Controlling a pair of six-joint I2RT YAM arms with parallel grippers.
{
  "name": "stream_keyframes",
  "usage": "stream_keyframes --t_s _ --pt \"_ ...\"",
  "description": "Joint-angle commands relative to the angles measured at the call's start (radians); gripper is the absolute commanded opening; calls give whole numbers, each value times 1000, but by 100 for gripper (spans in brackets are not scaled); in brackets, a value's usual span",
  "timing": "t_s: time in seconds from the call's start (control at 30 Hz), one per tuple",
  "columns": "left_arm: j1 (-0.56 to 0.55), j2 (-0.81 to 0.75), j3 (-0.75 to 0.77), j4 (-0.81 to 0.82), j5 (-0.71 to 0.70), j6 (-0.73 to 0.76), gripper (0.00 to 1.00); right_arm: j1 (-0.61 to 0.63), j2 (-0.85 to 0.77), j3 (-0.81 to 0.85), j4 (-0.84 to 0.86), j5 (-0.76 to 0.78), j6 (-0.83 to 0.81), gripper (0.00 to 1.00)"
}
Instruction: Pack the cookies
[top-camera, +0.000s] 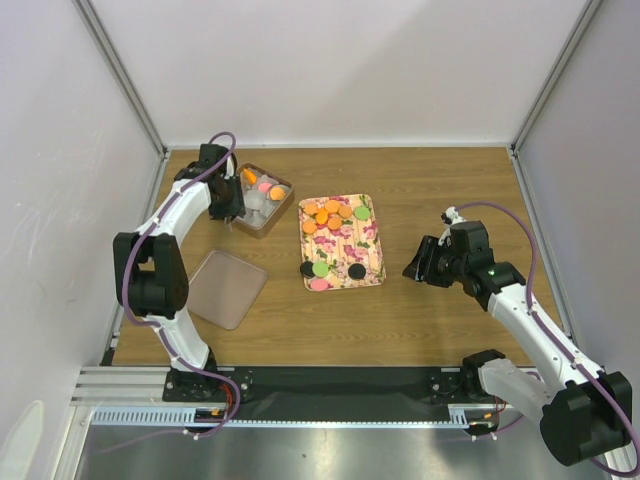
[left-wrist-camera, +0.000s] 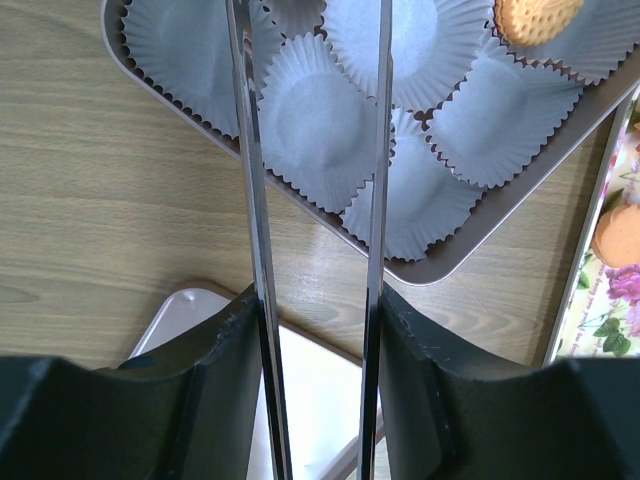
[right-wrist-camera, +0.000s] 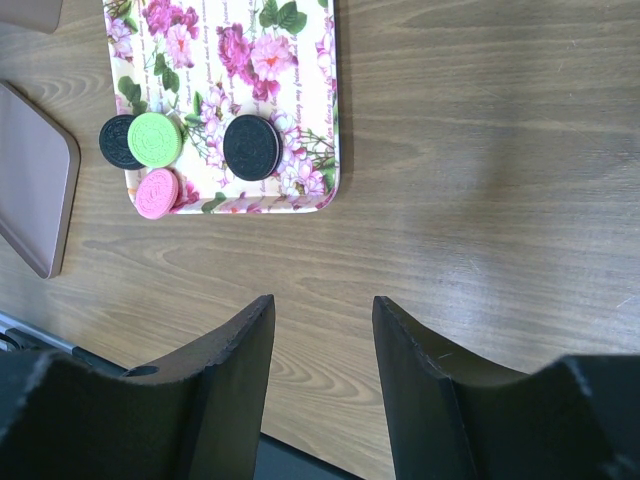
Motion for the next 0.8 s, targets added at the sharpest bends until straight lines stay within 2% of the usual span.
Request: stream_keyframes --t_s 0.0,0.5,0.6,0.77 --pt "14 -25 37 36 -2 8 50 -3 -21 11 22 0 -15 50" --pt "-7 -132 46 -2 16 17 50 -3 -21 9 26 0 -16 50" --pt "-50 -180 40 -17 -1 20 50 -3 -21 11 25 3 -15 50" --pt "-193 -264 1 -25 -39 17 50 -1 -25 11 23 14 -15 50"
